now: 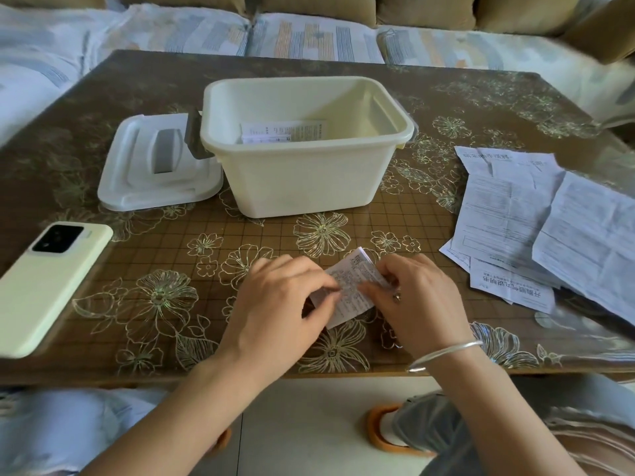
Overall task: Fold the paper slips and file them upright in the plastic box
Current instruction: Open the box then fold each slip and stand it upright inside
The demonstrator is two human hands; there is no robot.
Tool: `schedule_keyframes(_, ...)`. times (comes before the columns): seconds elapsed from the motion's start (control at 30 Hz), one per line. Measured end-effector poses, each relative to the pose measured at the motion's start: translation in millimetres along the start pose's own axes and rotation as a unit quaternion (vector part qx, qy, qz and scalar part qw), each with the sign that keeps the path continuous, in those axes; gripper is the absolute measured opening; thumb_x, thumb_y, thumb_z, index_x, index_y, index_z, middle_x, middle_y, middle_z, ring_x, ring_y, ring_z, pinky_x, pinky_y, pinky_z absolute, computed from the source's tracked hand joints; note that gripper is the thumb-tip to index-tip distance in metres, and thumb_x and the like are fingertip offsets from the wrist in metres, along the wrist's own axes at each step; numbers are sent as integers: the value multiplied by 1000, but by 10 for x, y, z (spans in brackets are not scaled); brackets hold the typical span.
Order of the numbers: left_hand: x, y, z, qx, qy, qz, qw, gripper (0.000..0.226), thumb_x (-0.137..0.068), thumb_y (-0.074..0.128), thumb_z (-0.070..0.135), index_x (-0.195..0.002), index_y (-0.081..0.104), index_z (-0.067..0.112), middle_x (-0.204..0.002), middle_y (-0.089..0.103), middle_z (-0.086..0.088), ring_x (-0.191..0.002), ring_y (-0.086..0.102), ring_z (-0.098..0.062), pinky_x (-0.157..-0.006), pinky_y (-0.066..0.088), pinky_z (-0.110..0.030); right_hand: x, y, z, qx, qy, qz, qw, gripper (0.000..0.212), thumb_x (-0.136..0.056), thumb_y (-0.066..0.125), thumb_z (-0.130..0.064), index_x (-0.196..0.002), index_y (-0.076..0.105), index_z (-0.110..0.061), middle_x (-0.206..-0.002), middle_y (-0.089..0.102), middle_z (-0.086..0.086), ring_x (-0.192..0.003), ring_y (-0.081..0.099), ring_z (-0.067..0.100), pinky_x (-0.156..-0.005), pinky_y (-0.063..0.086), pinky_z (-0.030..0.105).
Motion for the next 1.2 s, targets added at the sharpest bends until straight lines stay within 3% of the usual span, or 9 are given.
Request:
schedule_keyframes(0.27,112,-5,46,13,46,-17,999,17,-85,60,31,-93,74,30,-100,69,20,-95,62,-5,-87,43,-33,2,-66,-297,-5,-83,79,993,17,-76,76,-16,-86,63,-17,-75,60,-5,-57,54,18,-47,42,29)
schedule_keyframes(0.4,142,-70,-32,50,24,17,998,15,-85,61,19,-93,72,25,-100,70,17,-92,63,-2,-87,48,-31,155,-8,-424,-20,-115,96,989,17,-74,78,-19,-81,62,-18,-76,57,-6,-66,53,16,-53,40,25)
schedule_keyframes(0.53,193,-120,-203,141,-44,60,987,24,-84,66,1,-105,59,12,-126,54,5,-99,64,0,-85,51,-20,305,68,-440,-26,-146,84,985,10,-82,68,-27,-84,68,-16,-85,59,-4,-78,53,18,-64,43,26)
schedule_keyframes(0.67,172,-90,-188,103,-32,41,993,22,-87,58,19,-109,64,15,-132,51,8,-104,59,-4,-91,45,-18,394,93,-421,-33,-175,58,982,25,-89,62,-37,-95,73,-15,-95,60,-2,-84,53,19,-71,48,30)
schedule_keyframes(0.8,186,-45,-95,24,21,15,999,27,-88,54,27,-104,75,21,-119,66,13,-113,54,-9,-96,46,-32,438,99,-386,-19,-202,35,979,23,-92,59,-33,-104,72,-18,-111,62,-1,-102,56,23,-79,48,39)
schedule_keyframes(0.93,167,-48,-39,-32,46,15,998,27,-89,55,33,-97,78,24,-108,72,14,-109,58,-13,-91,46,-37,397,102,-292,-51,-146,30,987,27,-93,54,-37,-105,75,-26,-124,63,-3,-118,54,22,-89,48,42)
schedule_keyframes(1.07,34,-57,-66,-6,18,-3,1000,24,-84,60,44,-80,77,26,-97,69,16,-93,58,-11,-79,49,-36,236,13,-260,-46,-46,44,997,17,-85,65,-39,-96,73,-29,-98,66,-13,-90,52,14,-75,48,33)
schedule_keyframes(1.13,-25,-23,-98,2,-2,-31,1000,20,-79,64,45,-78,70,26,-98,65,16,-92,55,-10,-78,49,-34,150,93,-252,9,4,-15,1000,30,-83,68,-41,-111,61,-30,-102,59,-12,-95,50,14,-77,42,29)
schedule_keyframes(1.2,-59,19,-122,-13,-17,-60,998,27,-77,67,45,-96,69,26,-107,62,15,-98,53,-7,-84,47,-30,98,171,-211,31,38,-71,996,42,-86,64,-42,-124,49,-32,-111,56,-11,-105,50,13,-82,40,27)
Point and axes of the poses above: each hand's wrist, its own x-axis away from the middle knuckle, its own y-axis out of the palm, z = x × y, the point moved 10 cm from there along -x, towards the middle knuckle
